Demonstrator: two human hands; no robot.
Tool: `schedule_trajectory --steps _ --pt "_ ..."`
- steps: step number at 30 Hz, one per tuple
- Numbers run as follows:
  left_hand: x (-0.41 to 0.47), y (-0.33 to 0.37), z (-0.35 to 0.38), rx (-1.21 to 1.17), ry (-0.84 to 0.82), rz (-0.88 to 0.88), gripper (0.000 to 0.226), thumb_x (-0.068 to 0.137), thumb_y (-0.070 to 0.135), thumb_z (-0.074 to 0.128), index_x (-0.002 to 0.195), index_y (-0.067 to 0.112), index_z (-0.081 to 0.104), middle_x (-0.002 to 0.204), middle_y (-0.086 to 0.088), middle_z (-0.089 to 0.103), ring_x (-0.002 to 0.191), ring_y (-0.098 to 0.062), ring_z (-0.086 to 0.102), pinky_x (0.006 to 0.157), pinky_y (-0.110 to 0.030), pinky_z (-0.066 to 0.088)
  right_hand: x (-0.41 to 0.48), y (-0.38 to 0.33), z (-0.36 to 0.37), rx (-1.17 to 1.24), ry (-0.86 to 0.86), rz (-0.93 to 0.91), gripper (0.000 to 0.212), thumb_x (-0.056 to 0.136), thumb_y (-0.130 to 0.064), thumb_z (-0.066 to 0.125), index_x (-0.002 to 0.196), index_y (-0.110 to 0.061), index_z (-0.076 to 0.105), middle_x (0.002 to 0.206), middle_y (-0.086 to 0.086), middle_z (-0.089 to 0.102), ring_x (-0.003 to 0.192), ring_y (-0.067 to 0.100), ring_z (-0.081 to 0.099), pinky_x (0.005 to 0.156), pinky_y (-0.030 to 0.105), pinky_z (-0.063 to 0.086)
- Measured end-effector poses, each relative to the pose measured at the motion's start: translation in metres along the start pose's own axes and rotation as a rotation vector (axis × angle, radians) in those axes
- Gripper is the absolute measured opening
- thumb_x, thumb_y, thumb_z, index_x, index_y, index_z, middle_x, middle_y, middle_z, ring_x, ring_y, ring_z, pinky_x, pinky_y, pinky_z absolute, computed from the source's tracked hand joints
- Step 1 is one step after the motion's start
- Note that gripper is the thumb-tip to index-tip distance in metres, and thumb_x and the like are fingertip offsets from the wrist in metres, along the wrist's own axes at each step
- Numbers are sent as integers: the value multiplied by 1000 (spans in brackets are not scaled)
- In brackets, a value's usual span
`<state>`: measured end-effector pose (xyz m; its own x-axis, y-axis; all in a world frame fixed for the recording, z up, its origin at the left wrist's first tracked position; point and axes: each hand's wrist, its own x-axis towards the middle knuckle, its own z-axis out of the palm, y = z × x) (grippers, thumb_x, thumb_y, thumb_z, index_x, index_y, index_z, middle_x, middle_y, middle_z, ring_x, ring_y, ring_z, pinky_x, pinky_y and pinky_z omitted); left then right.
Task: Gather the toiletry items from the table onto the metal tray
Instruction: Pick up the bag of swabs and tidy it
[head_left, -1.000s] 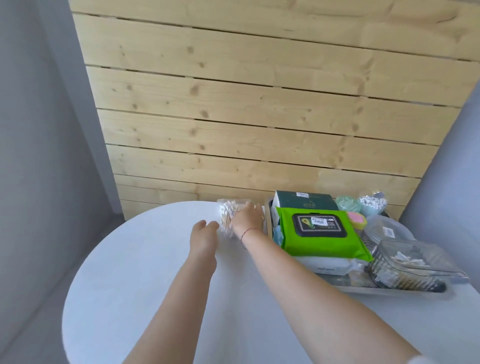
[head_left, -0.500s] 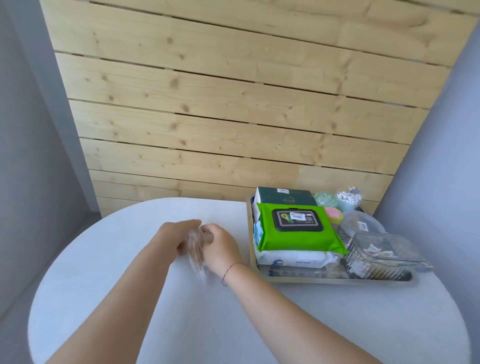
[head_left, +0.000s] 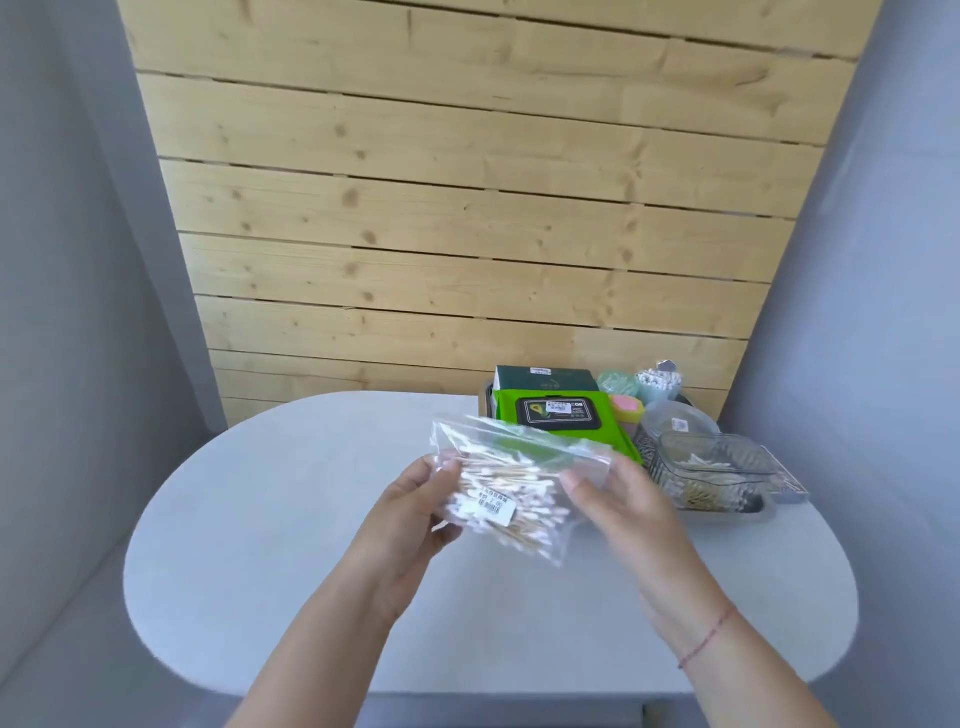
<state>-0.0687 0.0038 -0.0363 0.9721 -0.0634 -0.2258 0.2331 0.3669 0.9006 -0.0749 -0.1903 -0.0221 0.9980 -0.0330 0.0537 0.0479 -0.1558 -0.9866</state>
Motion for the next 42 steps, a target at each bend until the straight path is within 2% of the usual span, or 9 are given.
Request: schedule_trajectory --steps 4,11,16,21,25,33,35,38,42 --pt "0 -20 14 178 -51 61 13 94 18 53 102 22 63 92 -2 64 73 -13 55 72 -24 46 3 17 -15 163 17 88 13 85 -22 64 80 -17 75 75 -5 68 79 15 56 76 31 44" --pt "6 -33 20 99 -92 1 39 66 38 74 103 25 72 105 8 72 97 -14 65 87 -31 48 9 27 -27 250 -66 91 15 87 -9 60 86 -16 74 85 -4 72 80 17 57 70 30 42" --pt "10 -41 24 1 2 25 27 66 34 71 86 16 74 84 -5 72 76 -24 63 67 -33 46 6 26 -30 104 -199 -15 21 87 -8 60 103 -17 71 102 -6 73 94 -6 64 76 5 45" --pt "14 -42 20 280 17 60 19 76 20 74 92 10 75 94 3 74 79 -14 67 66 -22 47 10 35 -30 -279 -68 -102 18 84 -13 66 81 -28 73 92 -16 71 87 -15 61 79 5 41" --pt "16 -52 14 518 28 -30 16 74 19 79 91 18 78 89 2 77 78 -11 68 70 -19 46 12 44 -29 -402 -126 -15 13 79 -14 71 87 -25 71 87 -15 67 65 -21 54 64 5 37" --pt "16 -48 15 389 38 -25 9 76 21 77 81 14 76 67 9 71 65 -6 58 64 -20 39 16 48 -23 22 -94 154 12 82 -5 67 77 -15 72 76 -2 73 81 16 62 75 17 46" --pt "15 -45 18 366 -42 -25 14 73 25 78 85 17 76 77 8 75 73 -7 64 71 -22 43 17 46 -23 86 -103 124 16 85 -5 63 74 -13 71 74 -2 74 78 17 61 74 27 44" --pt "14 -46 23 346 -118 -38 42 60 37 81 97 18 77 98 -3 77 99 -20 69 95 -34 46 16 44 -20 103 -131 67 13 87 -5 60 76 -6 67 71 0 68 65 6 57 61 15 43" --pt "14 -51 27 248 -129 -61 38 64 26 81 95 4 76 100 -18 75 90 -27 69 91 -38 50 15 46 -20 135 -157 52 8 85 -8 65 87 -1 64 70 0 65 66 4 58 63 11 44"
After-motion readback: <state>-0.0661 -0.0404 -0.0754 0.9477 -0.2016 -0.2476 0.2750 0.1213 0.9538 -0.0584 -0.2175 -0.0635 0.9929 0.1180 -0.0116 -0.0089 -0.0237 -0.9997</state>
